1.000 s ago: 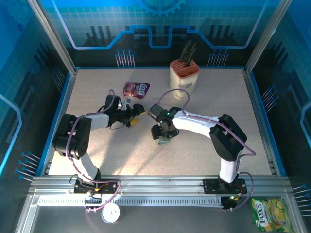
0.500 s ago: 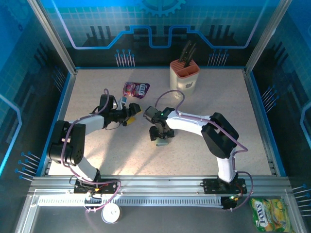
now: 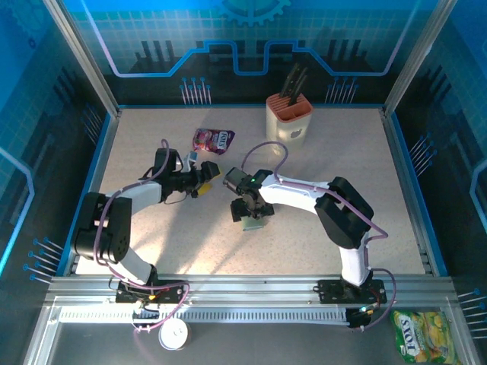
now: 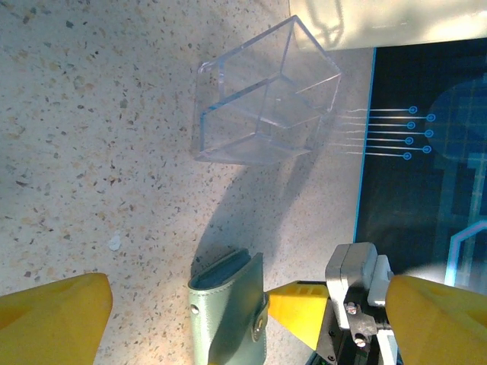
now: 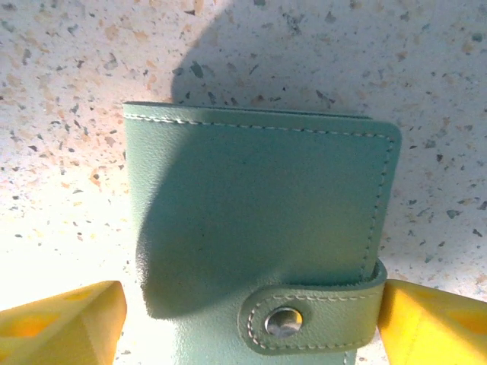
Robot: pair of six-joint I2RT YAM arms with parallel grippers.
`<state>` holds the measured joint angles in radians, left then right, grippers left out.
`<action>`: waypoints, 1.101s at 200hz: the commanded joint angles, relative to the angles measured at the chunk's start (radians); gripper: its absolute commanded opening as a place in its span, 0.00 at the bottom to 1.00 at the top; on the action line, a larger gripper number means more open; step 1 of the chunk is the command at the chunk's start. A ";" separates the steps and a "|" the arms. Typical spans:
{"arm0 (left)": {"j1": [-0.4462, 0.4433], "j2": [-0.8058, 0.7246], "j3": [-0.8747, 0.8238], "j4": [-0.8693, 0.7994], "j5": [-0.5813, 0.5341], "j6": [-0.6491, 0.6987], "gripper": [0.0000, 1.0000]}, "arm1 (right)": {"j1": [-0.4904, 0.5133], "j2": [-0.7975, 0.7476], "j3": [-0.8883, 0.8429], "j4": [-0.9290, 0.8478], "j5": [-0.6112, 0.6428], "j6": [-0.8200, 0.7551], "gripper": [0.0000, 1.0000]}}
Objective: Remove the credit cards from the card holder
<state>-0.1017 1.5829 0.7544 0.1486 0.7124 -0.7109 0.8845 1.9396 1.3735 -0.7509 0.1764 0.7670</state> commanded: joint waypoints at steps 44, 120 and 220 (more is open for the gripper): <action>-0.007 -0.156 0.006 -0.257 -0.077 -0.022 0.94 | 0.017 -0.120 -0.042 0.058 0.015 -0.114 0.87; -0.212 -0.216 0.056 -0.297 -0.269 -0.022 0.94 | 0.019 -0.274 -0.202 0.186 0.055 -0.215 0.87; -0.250 -0.254 -0.004 -0.260 -0.367 -0.114 0.90 | -0.032 -0.215 -0.208 0.191 -0.089 -0.095 0.72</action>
<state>-0.3435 1.3602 0.7853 -0.1230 0.3687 -0.7956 0.8600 1.6943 1.1694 -0.5339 0.1280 0.6315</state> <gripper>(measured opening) 0.909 0.748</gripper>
